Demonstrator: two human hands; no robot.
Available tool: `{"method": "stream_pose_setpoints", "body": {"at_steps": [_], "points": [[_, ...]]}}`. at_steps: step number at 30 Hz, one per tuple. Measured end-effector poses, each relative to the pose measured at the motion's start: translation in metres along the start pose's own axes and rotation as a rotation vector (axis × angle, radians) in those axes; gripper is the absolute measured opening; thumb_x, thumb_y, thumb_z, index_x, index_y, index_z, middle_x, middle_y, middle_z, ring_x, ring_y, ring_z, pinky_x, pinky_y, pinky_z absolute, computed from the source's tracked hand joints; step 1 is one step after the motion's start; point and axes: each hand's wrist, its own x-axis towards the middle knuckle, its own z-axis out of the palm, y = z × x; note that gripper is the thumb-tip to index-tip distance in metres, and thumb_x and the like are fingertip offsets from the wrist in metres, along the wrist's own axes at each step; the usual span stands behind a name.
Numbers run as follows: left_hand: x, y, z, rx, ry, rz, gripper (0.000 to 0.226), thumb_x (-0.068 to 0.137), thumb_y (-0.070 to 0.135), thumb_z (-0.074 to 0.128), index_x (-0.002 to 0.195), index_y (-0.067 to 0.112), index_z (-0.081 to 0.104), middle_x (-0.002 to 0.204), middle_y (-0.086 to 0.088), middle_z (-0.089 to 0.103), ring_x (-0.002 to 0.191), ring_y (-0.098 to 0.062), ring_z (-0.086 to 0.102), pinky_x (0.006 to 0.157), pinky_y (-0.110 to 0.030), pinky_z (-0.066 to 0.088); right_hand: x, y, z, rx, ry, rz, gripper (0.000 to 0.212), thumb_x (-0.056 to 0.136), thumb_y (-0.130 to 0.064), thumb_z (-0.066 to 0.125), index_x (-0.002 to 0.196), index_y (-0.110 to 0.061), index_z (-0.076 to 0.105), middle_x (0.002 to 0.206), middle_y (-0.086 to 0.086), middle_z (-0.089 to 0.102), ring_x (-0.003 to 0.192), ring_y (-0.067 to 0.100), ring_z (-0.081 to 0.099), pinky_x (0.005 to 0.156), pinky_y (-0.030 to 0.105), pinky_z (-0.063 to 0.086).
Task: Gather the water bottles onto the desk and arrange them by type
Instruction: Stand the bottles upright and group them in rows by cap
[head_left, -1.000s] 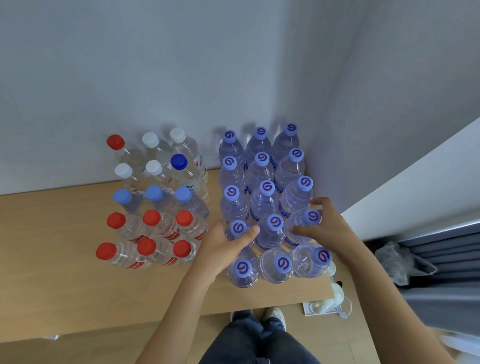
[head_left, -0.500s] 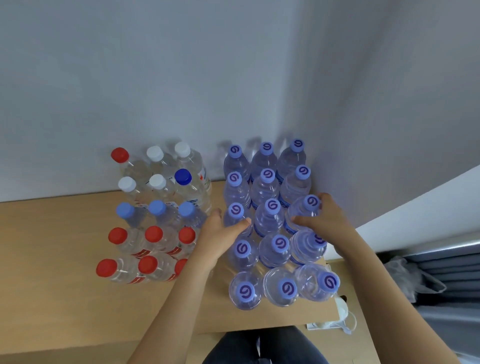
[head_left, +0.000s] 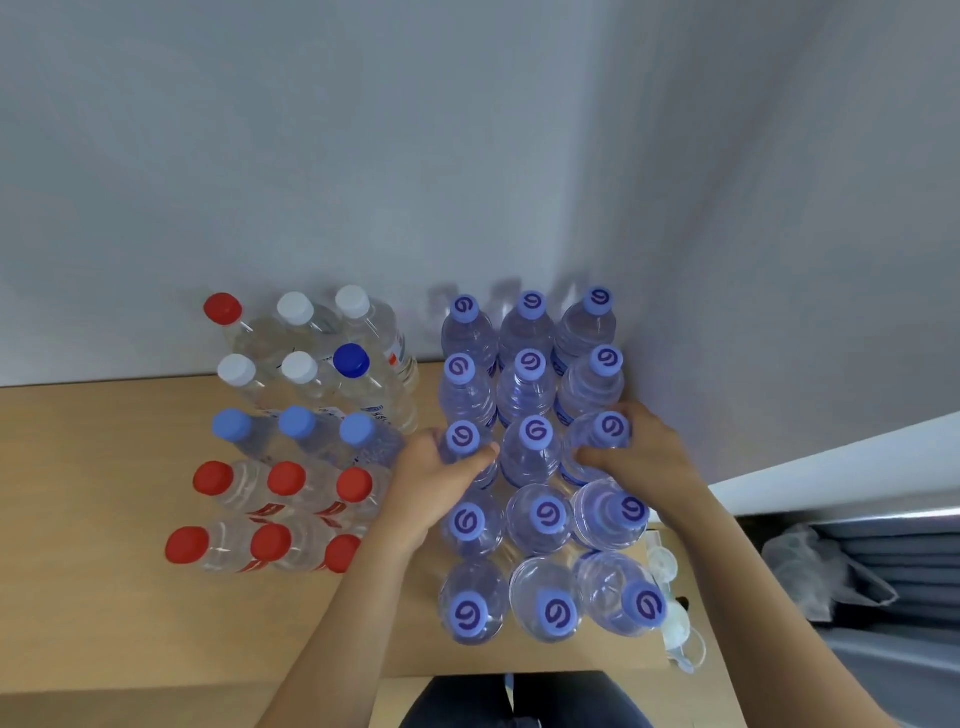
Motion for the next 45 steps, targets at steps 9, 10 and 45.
{"method": "stream_pose_setpoints", "body": {"at_steps": [9, 10, 45], "points": [[0.001, 0.009, -0.007, 0.056, -0.058, -0.038, 0.008, 0.082, 0.04, 0.078, 0.075, 0.038, 0.074, 0.078, 0.014, 0.074, 0.075, 0.004, 0.067, 0.06, -0.013, 0.046, 0.002, -0.002, -0.006, 0.156, -0.083, 0.006, 0.077, 0.068, -0.039, 0.088, 0.125, -0.02, 0.041, 0.111, -0.005, 0.056, 0.101, 0.018, 0.057, 0.081, 0.031, 0.043], [0.003, 0.009, -0.008, 0.065, -0.056, -0.045, 0.015, 0.079, 0.046, 0.079, 0.079, 0.033, 0.072, 0.08, 0.012, 0.074, 0.078, 0.001, 0.067, 0.063, -0.016, 0.045, 0.002, -0.003, -0.008, 0.174, -0.081, -0.006, 0.079, 0.067, -0.043, 0.087, 0.127, -0.022, 0.04, 0.112, -0.007, 0.056, 0.102, 0.017, 0.057, 0.082, 0.03, 0.043], [0.071, 0.038, -0.006, 0.052, 0.03, -0.059, 0.022, 0.08, 0.032, 0.079, 0.088, 0.02, 0.063, 0.078, 0.005, 0.07, 0.076, -0.007, 0.067, 0.066, -0.025, 0.052, 0.059, -0.029, -0.016, 0.198, -0.081, -0.038, 0.056, 0.071, -0.019, 0.086, 0.113, -0.02, 0.049, 0.107, 0.0, 0.065, 0.098, 0.019, 0.065, 0.086, 0.039, 0.054]]}}
